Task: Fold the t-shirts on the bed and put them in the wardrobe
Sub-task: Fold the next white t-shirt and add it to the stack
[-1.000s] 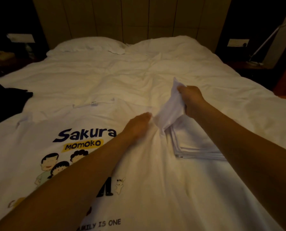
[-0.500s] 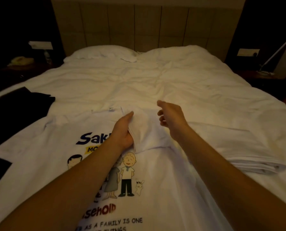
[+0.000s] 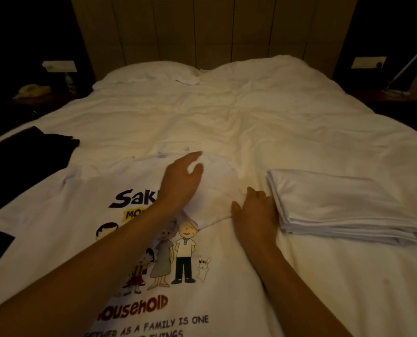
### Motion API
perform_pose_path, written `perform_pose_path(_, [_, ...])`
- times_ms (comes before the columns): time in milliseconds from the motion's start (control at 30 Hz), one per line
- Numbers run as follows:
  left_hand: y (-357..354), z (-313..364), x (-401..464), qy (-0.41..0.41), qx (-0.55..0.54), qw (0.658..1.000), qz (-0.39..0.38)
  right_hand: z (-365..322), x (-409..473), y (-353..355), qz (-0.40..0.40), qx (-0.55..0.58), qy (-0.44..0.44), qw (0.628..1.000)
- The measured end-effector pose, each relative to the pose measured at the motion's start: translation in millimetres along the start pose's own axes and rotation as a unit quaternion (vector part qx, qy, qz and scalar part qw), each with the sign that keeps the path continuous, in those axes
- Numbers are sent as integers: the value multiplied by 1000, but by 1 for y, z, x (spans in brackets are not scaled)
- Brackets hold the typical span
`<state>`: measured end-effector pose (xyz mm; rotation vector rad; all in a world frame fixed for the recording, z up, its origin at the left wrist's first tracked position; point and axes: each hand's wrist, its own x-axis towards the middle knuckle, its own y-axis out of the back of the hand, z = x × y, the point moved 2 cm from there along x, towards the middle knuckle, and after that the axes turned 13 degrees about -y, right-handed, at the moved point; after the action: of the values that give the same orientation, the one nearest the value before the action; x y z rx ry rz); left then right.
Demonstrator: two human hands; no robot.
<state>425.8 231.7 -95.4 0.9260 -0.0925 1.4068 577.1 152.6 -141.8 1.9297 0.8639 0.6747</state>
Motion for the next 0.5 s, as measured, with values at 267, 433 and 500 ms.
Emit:
perform_pose_path(267, [-61,-41,16,-72,320,882,-338,13,9,-5,-21,47,0,999])
perform_pose_path(433, [-66,-47,11,-73,323,879,-343,11,9,-5,5,58,21,998])
perform_pose_path(500, [-60,-43,13,-67,305,884,-347,10,8,-6,-2,45,60,997])
